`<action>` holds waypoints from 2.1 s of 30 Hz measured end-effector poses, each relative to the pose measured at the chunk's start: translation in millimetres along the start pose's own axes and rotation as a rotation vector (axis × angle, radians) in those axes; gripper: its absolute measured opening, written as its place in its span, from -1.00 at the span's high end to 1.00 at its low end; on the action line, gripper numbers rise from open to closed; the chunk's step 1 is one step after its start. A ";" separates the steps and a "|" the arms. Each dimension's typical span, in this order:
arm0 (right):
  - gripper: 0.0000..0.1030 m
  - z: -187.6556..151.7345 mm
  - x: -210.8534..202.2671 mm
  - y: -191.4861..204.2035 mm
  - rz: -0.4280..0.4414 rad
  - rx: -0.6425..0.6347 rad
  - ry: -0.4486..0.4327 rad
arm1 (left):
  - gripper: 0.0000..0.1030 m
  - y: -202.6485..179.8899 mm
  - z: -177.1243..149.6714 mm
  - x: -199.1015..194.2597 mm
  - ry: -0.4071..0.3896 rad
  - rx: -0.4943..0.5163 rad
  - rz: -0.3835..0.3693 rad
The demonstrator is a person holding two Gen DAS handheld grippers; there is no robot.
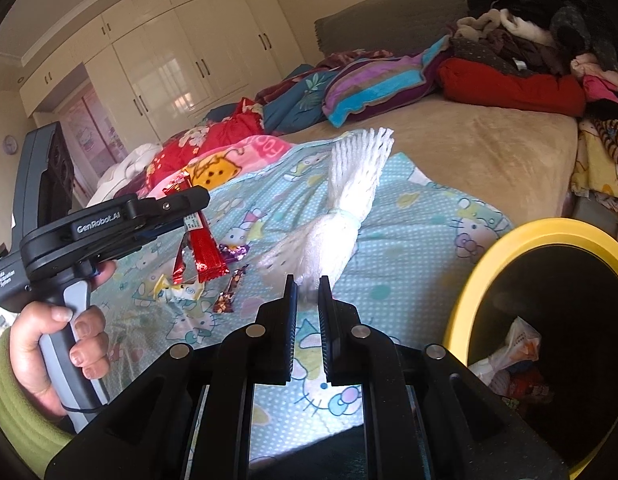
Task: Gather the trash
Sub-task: 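Carry both held items over the yellow-rimmed bin and open both tools to release them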
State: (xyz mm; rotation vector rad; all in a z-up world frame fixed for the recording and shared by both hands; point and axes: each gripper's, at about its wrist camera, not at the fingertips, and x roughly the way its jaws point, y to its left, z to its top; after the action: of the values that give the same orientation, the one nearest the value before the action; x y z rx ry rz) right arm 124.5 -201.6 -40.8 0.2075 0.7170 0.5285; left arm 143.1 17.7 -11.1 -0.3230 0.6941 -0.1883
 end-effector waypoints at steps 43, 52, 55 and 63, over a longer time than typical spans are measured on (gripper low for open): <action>0.80 -12.2 -40.9 -110.9 -0.215 0.162 -0.061 | 0.55 -114.0 -41.0 32.4 0.102 0.205 -0.145; 0.80 -21.3 -46.0 -138.6 -0.254 0.170 -0.028 | 0.55 -134.8 -49.2 42.5 0.123 0.240 -0.168; 0.79 -24.4 -46.3 -147.6 -0.267 0.176 -0.009 | 0.55 -143.9 -53.0 47.5 0.131 0.254 -0.178; 0.79 -32.4 -48.0 -167.2 -0.273 0.217 0.030 | 0.55 -165.5 -61.9 61.3 0.153 0.294 -0.189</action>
State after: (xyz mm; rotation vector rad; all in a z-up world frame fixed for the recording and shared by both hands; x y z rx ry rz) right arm 137.4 -368.9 -96.9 0.2989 0.8177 0.1932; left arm 138.6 -167.9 -33.9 -0.0919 0.7748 -0.4941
